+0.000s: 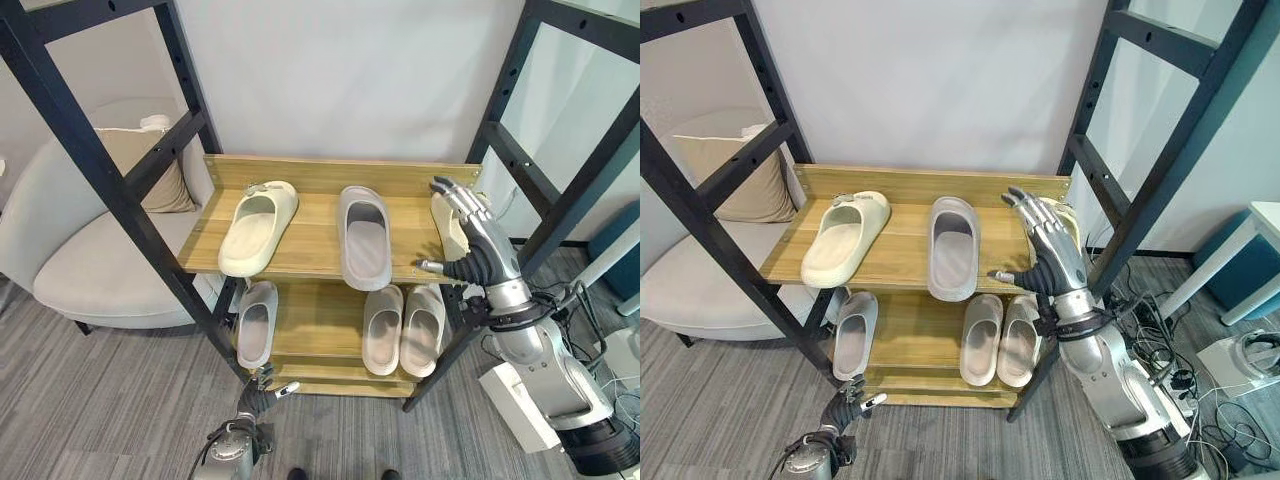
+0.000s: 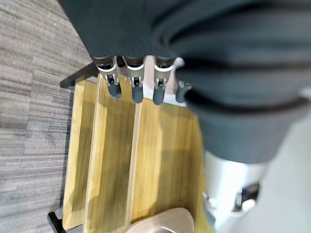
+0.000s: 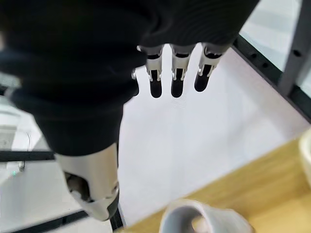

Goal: Arrange the slippers neatly on the shoe rack.

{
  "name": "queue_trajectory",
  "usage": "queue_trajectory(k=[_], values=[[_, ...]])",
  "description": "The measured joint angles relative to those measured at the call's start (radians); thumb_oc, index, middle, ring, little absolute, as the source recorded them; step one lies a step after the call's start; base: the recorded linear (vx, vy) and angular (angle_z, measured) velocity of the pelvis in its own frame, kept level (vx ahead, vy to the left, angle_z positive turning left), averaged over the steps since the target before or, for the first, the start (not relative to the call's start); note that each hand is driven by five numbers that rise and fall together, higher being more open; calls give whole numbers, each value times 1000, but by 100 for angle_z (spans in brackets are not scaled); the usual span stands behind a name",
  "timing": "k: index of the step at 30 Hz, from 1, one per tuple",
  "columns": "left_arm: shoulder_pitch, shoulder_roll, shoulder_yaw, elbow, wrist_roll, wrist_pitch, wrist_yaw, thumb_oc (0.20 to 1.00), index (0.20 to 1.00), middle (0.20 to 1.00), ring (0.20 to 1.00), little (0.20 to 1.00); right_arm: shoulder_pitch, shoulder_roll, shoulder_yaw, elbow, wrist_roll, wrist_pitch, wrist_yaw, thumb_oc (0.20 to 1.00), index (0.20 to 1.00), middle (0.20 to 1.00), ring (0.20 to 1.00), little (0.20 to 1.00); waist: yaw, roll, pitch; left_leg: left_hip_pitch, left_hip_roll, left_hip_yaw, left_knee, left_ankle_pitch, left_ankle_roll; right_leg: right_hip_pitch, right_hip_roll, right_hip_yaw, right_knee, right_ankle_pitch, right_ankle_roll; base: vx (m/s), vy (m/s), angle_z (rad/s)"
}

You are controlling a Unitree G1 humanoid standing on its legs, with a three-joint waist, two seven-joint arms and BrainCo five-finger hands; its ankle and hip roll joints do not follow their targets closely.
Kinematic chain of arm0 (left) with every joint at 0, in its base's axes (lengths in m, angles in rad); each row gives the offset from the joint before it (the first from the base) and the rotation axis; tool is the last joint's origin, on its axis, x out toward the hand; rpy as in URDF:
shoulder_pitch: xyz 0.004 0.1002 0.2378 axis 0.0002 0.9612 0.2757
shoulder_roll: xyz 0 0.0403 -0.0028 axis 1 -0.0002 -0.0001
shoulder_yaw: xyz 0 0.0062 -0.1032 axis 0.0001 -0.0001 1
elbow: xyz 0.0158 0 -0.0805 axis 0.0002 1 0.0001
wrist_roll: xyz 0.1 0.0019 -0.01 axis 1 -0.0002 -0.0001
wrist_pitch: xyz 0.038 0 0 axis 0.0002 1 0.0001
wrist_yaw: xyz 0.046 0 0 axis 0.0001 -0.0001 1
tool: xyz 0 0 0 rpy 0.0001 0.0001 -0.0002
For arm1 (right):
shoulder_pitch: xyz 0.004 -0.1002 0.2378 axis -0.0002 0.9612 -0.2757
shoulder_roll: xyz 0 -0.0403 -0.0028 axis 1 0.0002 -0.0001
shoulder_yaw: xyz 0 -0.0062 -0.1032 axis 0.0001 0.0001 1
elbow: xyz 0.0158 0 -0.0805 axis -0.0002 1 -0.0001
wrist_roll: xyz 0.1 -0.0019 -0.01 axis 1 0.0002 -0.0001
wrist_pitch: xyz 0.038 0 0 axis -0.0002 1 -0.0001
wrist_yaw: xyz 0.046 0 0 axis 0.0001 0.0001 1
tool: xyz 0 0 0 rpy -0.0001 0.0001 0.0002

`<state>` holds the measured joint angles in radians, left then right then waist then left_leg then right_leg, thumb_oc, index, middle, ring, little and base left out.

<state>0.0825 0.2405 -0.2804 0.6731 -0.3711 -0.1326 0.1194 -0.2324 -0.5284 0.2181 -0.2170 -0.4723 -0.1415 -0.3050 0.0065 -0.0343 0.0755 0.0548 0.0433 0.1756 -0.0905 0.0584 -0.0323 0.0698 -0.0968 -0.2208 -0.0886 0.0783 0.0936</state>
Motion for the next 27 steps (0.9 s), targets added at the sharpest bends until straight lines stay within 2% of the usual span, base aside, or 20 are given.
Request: queue_trajectory(k=[5,14,16,17,20,24,27], values=[[-5,0,-2,-1,0,1,0,1000,1000,1000,1000,1000,-40,4,16,118,0,24,-1,1000,1000,1000,1000,1000,34,-6,6,-3,-1,-6,0,0,0,2,-2,-12,0,-2,-1,20,18,7],[7,6,-1,0,0,4,-12,1000,1000,1000,1000,1000,-40,40,46,344,43,86,-13,1000,1000,1000,1000,1000,50,1,37,-4,-2,-31,1,0,0,11,-2,-33,0,-4,-4,-2,8,6],[9,8,0,1,0,5,-12,1000,1000,1000,1000,1000,-81,51,50,400,43,90,-21,1000,1000,1000,1000,1000,53,1,37,-2,-2,-32,0,1,0,14,-2,-33,0,-4,-4,0,0,0],[4,9,-1,0,0,8,-12,1000,1000,1000,1000,1000,-130,70,50,452,49,115,-29,1000,1000,1000,1000,1000,53,0,37,-3,-2,-33,0,3,-2,13,-1,-34,0,-5,-3,0,0,0],[1,9,-1,1,0,12,-11,1000,1000,1000,1000,1000,-141,73,47,451,76,146,-49,1000,1000,1000,1000,1000,60,1,38,-8,-1,-36,0,4,-5,10,-1,-37,0,-8,2,-2,7,4],[2,7,0,1,0,15,-8,1000,1000,1000,1000,1000,-134,81,43,433,83,153,-63,1000,1000,1000,1000,1000,53,2,37,-13,-1,-48,0,6,-6,10,-1,-49,0,-9,0,20,1,8],[2,4,7,0,0,20,1,1000,1000,1000,1000,1000,-100,81,37,307,83,164,-66,1000,1000,1000,1000,1000,51,5,36,-13,0,-49,2,9,-2,10,0,-50,0,-6,-9,6,1,1]])
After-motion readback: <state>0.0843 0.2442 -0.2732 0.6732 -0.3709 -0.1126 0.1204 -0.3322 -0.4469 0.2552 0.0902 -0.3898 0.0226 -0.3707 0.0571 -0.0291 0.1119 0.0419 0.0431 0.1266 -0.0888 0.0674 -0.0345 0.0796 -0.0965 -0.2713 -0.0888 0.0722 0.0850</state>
